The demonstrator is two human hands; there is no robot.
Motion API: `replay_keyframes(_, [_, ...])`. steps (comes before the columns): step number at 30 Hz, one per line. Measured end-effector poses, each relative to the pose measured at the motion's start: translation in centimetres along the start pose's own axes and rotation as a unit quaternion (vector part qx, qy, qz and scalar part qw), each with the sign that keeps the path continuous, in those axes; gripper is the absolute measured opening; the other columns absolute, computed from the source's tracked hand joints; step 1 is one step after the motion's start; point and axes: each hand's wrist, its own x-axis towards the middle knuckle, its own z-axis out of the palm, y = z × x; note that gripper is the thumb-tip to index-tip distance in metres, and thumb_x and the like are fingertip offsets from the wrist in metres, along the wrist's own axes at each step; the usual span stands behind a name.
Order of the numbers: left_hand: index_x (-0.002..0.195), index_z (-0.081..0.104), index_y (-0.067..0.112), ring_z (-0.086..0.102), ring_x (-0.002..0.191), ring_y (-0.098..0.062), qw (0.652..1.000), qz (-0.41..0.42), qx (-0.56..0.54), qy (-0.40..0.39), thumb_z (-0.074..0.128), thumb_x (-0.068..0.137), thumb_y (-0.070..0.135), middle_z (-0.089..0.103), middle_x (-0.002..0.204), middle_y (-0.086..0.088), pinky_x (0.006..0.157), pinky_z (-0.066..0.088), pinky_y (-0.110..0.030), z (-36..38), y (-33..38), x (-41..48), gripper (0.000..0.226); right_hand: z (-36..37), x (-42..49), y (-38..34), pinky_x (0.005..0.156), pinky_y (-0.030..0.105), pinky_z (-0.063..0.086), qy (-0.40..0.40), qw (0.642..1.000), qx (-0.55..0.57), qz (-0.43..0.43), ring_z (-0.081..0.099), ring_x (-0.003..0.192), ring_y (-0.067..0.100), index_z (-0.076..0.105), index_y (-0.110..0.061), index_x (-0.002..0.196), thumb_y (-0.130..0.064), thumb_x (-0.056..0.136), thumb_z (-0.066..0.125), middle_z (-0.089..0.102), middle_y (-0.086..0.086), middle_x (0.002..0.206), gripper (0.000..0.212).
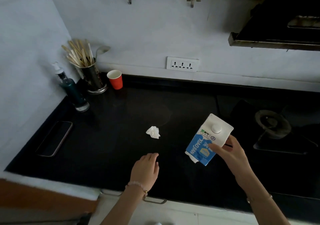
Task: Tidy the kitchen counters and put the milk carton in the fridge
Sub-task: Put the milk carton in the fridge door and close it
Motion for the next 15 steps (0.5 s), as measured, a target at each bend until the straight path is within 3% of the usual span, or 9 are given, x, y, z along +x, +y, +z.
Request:
replay_keyframes(3, [0.13, 0.043, 0.027, 0.058, 0.1, -0.003, 0.999, -0.031, -0.021, 0.01, 0.037, 0.095, 0.029, 0.058, 0.12, 0.012, 0.08, 0.048, -0.016, -0.1, -1.2, -3.4, 0.035, 0.8, -0.9, 0.2, 0.082, 0.035, 0.053, -0.017, 1.0, -0.004, -0.014, 0.061, 0.108, 0.019, 0.051, -0.019, 0.122, -0.021, 0.075, 0.075, 0.064, -0.001, 0.114, 0.053])
replay_keyframes(5, [0.124, 0.048, 0.028, 0.058, 0.096, -0.001, 0.996, -0.071, -0.054, 0.005, 0.038, 0.095, 0.029, 0.06, 0.113, 0.014, 0.079, 0.048, -0.015, 0.5, -1.7, -6.6, 0.031, 1.7, -1.5, 0.0, 0.086, 0.039, 0.053, -0.048, 0.999, -0.008, -0.018, 0.06, 0.109, 0.021, 0.05, -0.019, 0.122, -0.022, 0.075, 0.074, 0.064, 0.0, 0.115, 0.053])
replay_keyframes(9, [0.112, 0.055, 0.028, 0.054, 0.093, -0.001, 0.97, -0.193, -0.145, -0.017, 0.039, 0.094, 0.03, 0.061, 0.107, 0.012, 0.082, 0.041, -0.015, 2.6, -1.4, -12.3, 0.024, 4.3, -2.4, -0.7, 0.07, 0.025, 0.05, -0.126, 0.991, -0.028, -0.041, 0.057, 0.108, 0.018, 0.046, -0.018, 0.128, -0.02, 0.077, 0.072, 0.059, -0.002, 0.116, 0.057])
replay_keyframes(12, [0.098, 0.057, 0.022, 0.056, 0.095, -0.015, 0.91, -0.322, -0.238, -0.109, 0.042, 0.092, 0.027, 0.062, 0.106, -0.001, 0.087, 0.043, -0.025, 6.6, -1.2, -16.2, 0.018, 6.0, -2.6, -0.8, 0.065, 0.018, 0.045, -0.209, 0.975, -0.044, -0.055, 0.055, 0.097, 0.007, 0.044, -0.023, 0.124, -0.017, 0.077, 0.073, 0.056, -0.011, 0.106, 0.055])
replay_keyframes(15, [0.08, 0.051, 0.031, 0.054, 0.102, -0.018, 0.852, -0.429, -0.273, -0.122, 0.043, 0.09, 0.027, 0.059, 0.115, -0.006, 0.092, 0.04, -0.023, 11.9, -0.2, -21.1, 0.014, 6.8, -3.2, -0.4, 0.068, 0.021, 0.049, -0.318, 0.945, -0.05, -0.059, 0.058, 0.094, 0.005, 0.045, -0.026, 0.117, -0.014, 0.076, 0.073, 0.059, -0.012, 0.104, 0.051])
